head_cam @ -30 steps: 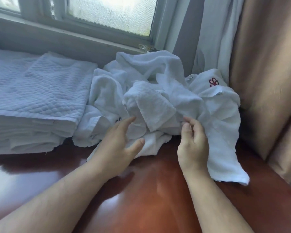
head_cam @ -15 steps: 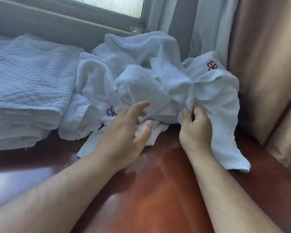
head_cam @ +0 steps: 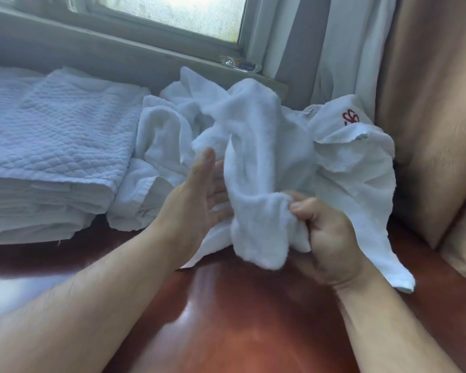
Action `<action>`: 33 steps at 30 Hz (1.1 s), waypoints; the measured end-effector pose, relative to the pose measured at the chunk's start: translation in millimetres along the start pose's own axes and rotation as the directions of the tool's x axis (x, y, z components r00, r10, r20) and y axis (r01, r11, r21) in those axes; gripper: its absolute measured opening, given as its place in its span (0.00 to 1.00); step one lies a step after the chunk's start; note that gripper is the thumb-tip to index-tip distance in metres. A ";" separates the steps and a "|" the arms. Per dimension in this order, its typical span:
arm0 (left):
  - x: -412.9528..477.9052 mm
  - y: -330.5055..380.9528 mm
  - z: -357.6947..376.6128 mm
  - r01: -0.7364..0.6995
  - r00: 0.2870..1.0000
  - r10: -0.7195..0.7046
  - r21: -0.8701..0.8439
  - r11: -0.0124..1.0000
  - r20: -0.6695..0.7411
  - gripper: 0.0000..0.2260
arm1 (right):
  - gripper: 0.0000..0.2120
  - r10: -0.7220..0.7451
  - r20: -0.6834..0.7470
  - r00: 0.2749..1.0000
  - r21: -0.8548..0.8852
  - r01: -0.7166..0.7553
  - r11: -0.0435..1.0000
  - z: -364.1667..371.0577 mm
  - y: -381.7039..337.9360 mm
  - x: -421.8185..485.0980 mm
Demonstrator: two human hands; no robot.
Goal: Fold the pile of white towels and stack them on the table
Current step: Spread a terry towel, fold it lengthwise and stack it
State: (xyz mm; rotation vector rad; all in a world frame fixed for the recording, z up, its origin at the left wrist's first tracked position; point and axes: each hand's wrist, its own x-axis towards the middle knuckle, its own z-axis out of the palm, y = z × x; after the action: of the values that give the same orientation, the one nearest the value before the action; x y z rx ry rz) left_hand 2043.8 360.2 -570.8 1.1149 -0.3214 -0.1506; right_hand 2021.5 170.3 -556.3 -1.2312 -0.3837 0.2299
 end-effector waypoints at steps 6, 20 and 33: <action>0.5 -6.2 0.3 -0.064 0.993 0.083 0.225 0.972 -0.078 0.23 | 0.23 -0.264 -0.321 0.910 -0.408 0.118 0.905 -2.7 4.5 0.2; -6.8 2.0 -6.8 -0.254 0.947 0.029 0.686 0.682 0.321 0.06 | 0.13 -0.149 -0.597 0.789 -0.477 -0.199 0.856 -18.8 7.0 10.3; -1.8 -10.6 -14.0 -0.123 0.961 0.057 0.232 0.965 0.270 0.26 | 0.16 -0.301 -0.444 0.844 0.000 0.335 0.942 -18.2 -6.6 4.3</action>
State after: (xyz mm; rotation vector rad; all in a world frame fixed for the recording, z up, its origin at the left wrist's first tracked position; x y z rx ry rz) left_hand 2047.1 368.1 -586.2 1.3266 -0.6409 -0.1804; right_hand 2032.6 154.0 -554.4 -1.0839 -0.1773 -0.3178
